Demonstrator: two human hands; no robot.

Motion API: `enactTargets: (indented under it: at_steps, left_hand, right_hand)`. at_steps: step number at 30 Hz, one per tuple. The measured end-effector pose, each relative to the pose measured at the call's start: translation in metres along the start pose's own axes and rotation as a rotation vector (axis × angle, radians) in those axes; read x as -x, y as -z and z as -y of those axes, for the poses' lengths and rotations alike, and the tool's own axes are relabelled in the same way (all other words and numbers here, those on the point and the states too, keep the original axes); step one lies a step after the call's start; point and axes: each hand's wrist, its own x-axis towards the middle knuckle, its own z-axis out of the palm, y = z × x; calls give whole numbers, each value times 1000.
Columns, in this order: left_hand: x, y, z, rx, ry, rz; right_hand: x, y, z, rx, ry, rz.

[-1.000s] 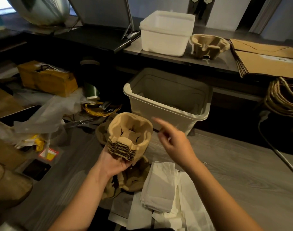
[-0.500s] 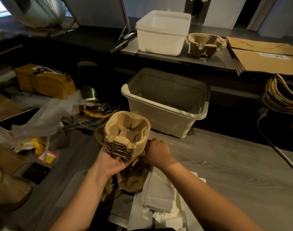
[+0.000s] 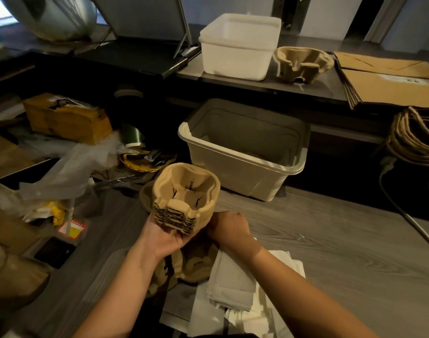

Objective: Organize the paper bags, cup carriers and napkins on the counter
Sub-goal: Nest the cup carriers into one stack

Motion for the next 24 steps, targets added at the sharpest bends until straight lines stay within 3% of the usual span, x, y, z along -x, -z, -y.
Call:
enactTargets:
  at_steps: [4, 14, 18, 24]
  left_hand:
    - [2, -3, -1, -12, -18, -2]
    - [3, -5, 1, -10, -10, -4]
    - [2, -3, 0, -10, -2, -36]
    - [1, -2, 2, -15, 3, -30]
  right_hand:
    - [-3, 6, -9, -445, -46, -21]
    - [0, 33, -36, -1250, -321, -512]
    - [6, 47, -42, -1379, -305, -672]
    - [22, 62, -45, -1435, -233, -767]
